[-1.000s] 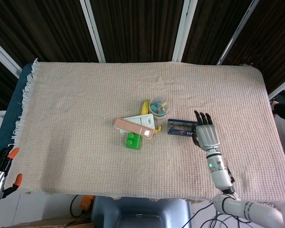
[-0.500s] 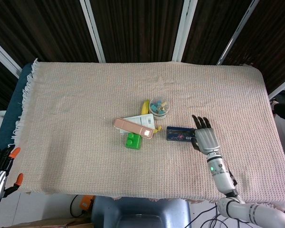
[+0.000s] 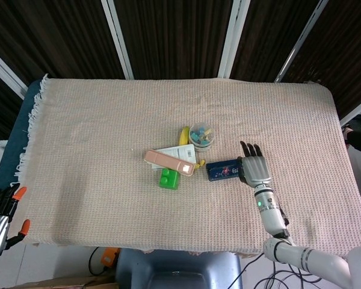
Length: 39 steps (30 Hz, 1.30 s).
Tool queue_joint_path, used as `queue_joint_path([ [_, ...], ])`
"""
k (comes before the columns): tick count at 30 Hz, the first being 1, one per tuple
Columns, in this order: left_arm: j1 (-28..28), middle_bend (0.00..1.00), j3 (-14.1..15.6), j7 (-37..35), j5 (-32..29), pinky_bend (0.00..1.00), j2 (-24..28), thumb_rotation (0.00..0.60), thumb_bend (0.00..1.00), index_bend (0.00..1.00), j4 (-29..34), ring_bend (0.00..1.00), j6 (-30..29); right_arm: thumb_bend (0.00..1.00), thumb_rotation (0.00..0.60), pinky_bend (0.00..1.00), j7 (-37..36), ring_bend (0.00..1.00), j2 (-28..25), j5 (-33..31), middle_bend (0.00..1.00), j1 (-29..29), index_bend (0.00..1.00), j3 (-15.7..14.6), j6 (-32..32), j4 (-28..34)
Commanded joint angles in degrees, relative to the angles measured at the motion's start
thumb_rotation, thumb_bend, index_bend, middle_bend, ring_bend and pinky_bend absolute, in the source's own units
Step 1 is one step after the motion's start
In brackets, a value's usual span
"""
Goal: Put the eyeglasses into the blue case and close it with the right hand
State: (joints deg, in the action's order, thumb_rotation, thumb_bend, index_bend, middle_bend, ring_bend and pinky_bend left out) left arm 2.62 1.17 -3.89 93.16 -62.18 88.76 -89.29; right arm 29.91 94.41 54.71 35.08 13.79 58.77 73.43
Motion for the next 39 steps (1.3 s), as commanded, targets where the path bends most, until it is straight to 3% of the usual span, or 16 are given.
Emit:
queue_joint_path([
  [1, 0.0, 0.00, 0.0, 0.0, 0.0, 0.02, 0.0, 0.600, 0.41, 0.00, 0.0, 0.00, -0.1, 0.66, 0.600, 0.00, 0.2, 0.00, 0.2, -0.7, 0.13, 0.4, 0.69, 0.5, -0.2, -0.3],
  [23, 0.3, 0.00, 0.1, 0.8, -0.2, 0.02, -0.2, 0.600, 0.41, 0.00, 0.1, 0.00, 0.7, 0.66, 0.600, 0.00, 4.2, 0.00, 4.1, -5.3, 0.13, 5.2, 0.69, 2.2, -1.0, -5.7],
  [39, 0.5, 0.00, 0.1, 1.4, -0.6, 0.02, -0.2, 0.600, 0.41, 0.00, 0.3, 0.00, 1.3, 0.66, 0.600, 0.00, 5.7, 0.00, 7.8, -8.8, 0.13, 8.6, 0.69, 4.1, -3.1, -13.3],
])
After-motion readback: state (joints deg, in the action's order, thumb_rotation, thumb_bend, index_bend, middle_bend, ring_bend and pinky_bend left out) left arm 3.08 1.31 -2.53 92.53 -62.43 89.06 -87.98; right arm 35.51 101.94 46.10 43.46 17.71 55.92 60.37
